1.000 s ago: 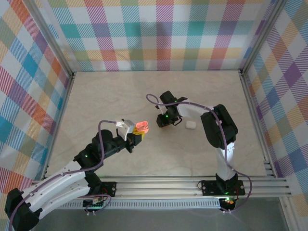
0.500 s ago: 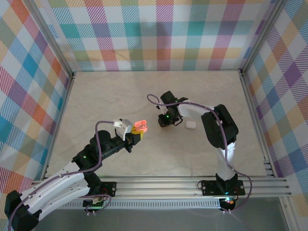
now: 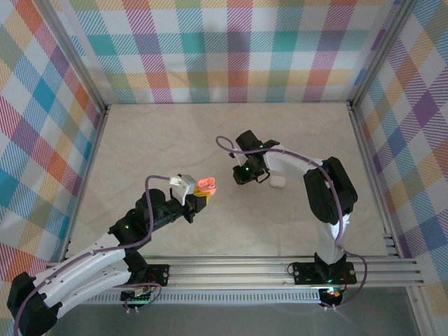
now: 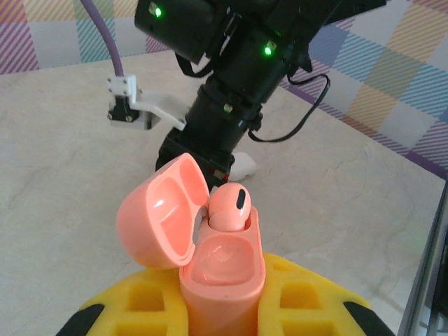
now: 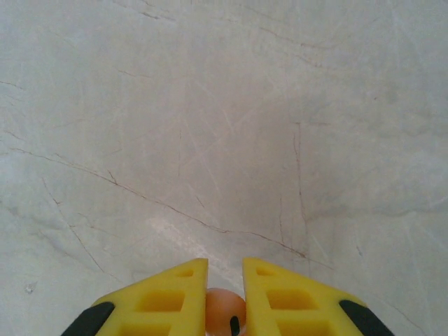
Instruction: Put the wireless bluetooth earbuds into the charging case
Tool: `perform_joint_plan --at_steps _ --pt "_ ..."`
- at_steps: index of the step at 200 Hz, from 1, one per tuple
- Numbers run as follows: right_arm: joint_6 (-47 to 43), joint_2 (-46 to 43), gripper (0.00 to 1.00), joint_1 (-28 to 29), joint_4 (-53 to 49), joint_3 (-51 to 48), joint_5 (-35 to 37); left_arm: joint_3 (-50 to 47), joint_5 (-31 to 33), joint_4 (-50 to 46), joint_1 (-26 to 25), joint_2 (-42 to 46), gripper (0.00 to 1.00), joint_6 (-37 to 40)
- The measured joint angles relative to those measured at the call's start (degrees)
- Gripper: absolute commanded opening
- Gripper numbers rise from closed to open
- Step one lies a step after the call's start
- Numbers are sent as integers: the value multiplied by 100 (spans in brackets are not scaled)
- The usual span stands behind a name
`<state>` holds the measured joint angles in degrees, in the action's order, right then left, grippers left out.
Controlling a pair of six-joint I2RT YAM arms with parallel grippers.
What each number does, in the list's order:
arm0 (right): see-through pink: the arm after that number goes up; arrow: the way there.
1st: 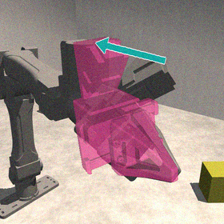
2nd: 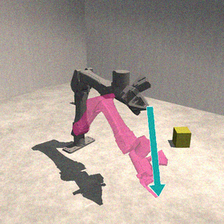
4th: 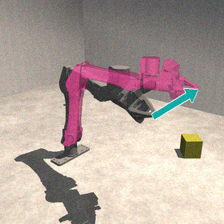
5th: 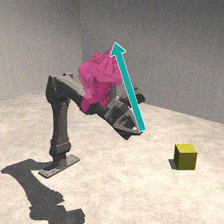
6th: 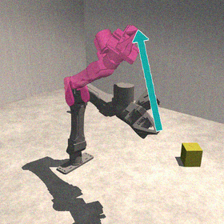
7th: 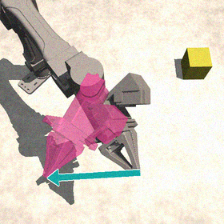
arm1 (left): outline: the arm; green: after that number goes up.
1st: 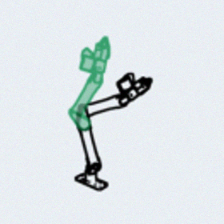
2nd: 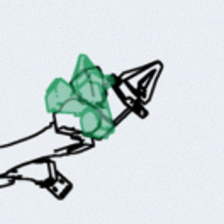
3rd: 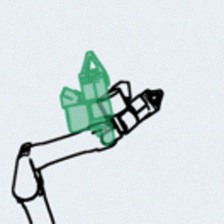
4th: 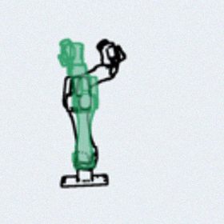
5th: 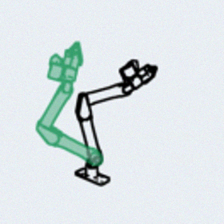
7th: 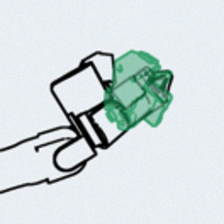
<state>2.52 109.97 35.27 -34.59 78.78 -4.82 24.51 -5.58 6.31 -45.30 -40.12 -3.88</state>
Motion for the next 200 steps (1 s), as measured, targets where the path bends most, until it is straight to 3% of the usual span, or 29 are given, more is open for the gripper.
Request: perform_joint_plan --at_steps 60,119,200 --pt "-400 -507 17 0 -400 59 326 -101 -264 282 0 -306 0 -114" --pt "-699 -1668 16 50 -391 66 485 9 -946 870 0 -1661 0 -177" --pt "-1165 -3237 17 581 531 -461 592 299 -1445 2326 0 -2277 0 -494"
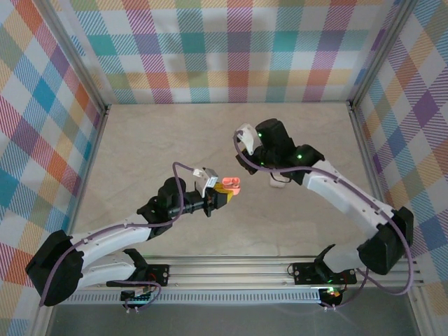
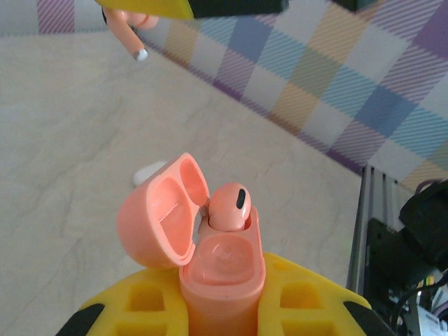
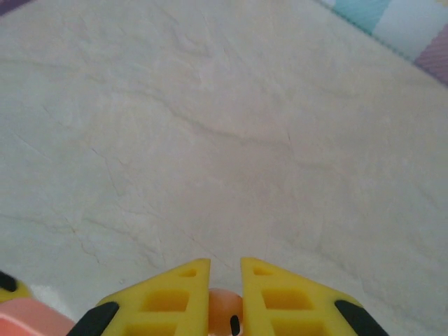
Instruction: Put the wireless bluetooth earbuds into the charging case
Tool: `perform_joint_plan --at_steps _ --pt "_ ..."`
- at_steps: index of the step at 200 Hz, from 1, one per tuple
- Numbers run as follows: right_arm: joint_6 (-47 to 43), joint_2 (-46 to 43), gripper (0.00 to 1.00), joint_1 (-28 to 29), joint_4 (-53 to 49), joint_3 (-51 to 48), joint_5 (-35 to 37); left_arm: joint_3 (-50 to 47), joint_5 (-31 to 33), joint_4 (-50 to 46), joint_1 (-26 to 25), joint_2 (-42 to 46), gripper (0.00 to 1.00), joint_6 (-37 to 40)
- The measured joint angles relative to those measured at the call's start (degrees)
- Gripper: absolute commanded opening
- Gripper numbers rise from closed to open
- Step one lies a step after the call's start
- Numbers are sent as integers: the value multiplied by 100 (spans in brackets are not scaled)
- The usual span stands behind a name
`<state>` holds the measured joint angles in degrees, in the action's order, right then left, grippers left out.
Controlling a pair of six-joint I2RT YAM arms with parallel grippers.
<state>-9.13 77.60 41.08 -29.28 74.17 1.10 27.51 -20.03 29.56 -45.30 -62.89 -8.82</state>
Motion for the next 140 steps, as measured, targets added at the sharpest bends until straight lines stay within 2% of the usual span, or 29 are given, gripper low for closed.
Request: perform_joint_plan --at_steps 63,140 --pt "-256 -887 17 356 730 -505 -52 28 -50 686 0 -81 0 -109" --pt "-627 -1082 18 616 1342 -892 -439 168 -52 942 0 -245 0 -280"
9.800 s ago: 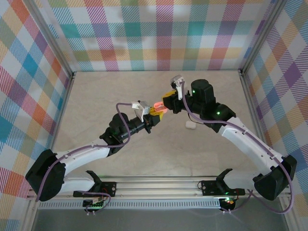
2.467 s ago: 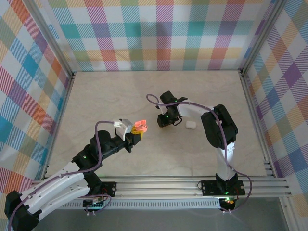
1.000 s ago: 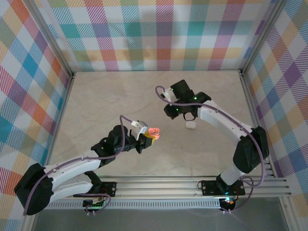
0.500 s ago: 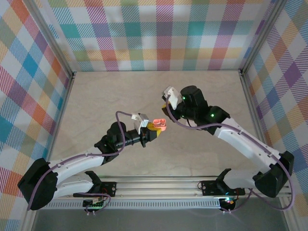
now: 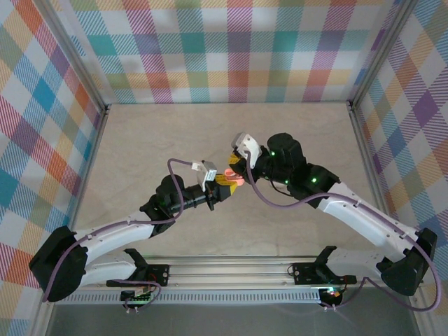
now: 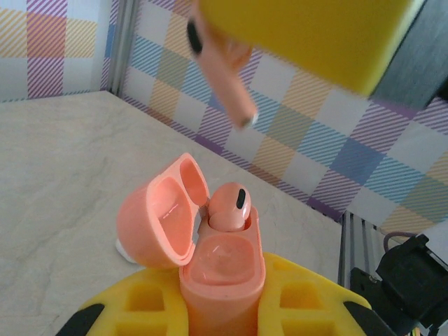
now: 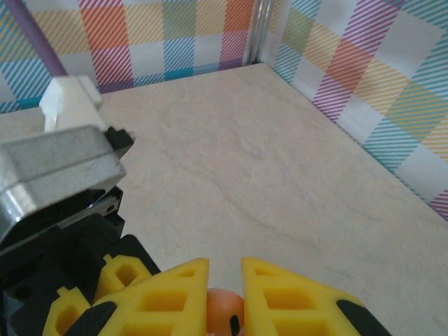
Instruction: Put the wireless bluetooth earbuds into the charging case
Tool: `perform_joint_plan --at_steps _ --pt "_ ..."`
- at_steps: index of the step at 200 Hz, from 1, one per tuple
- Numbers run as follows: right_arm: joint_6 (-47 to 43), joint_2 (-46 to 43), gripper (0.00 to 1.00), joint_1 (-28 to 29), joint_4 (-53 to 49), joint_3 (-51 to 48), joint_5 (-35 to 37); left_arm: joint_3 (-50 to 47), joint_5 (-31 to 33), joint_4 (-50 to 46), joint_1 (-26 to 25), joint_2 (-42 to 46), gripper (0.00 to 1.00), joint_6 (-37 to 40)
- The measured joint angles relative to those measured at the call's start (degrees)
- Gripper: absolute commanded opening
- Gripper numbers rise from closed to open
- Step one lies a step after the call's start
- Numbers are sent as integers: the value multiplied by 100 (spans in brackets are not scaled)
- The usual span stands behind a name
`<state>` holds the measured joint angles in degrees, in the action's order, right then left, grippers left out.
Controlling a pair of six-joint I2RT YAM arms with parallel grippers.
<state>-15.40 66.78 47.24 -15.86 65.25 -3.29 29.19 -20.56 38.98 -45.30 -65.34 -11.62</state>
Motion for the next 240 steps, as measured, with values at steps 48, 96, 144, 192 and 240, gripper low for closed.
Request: perform_joint_plan --at_steps 48,96,144,192,240 --pt "-146 -4 18 11 157 -179 -90 52 0 173 0 15 0 -127" --pt "-232 -149 17 15 455 -433 -273 107 13 151 0 146 0 -125" --pt "-271 -151 17 42 599 -457 -396 133 13 118 0 181 0 -122" --pt "-269 -151 17 48 647 -461 -560 181 13 20 0 188 0 -120" --pt "-267 -173 17 98 682 -564 -645 181 22 -90 0 267 0 -103"
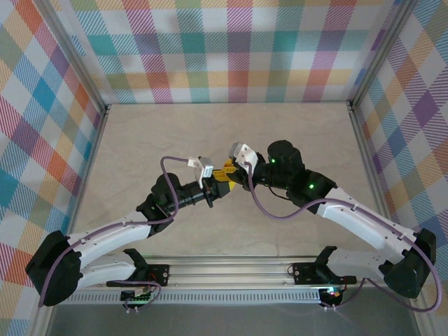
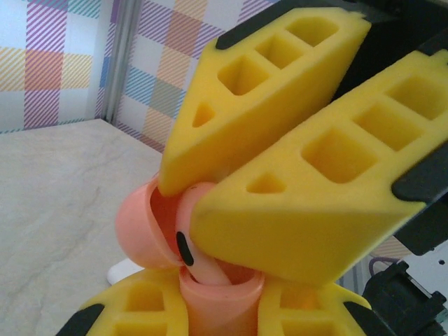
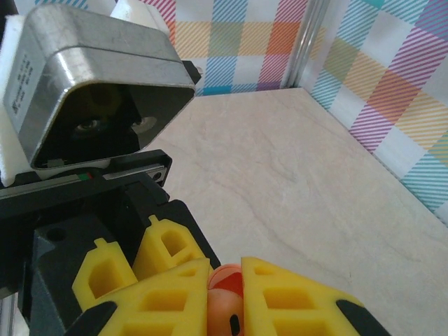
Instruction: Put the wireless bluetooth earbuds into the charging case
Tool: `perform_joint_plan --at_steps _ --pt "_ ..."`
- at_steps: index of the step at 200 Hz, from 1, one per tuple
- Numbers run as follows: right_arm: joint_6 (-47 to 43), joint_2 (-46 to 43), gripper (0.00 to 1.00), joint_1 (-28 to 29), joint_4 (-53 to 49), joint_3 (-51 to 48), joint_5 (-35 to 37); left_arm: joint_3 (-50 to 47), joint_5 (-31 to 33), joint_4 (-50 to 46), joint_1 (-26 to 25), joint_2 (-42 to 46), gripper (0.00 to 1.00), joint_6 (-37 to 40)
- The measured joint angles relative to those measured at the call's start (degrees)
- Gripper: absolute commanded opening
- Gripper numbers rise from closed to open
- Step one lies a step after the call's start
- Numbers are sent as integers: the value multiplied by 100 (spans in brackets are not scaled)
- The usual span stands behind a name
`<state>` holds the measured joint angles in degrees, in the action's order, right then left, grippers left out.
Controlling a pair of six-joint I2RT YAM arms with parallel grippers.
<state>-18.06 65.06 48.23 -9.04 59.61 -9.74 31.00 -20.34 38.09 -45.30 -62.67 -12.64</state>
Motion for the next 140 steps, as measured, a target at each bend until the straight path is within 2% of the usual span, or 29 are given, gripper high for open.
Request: perform_joint_plan --at_steps 91,140 --pt "111 -149 34 17 52 -37 -177 0 -17 -258 -44 321 0 63" --pt "374 37 39 7 -199 282 -660 -2 37 -389 -44 498 0 173"
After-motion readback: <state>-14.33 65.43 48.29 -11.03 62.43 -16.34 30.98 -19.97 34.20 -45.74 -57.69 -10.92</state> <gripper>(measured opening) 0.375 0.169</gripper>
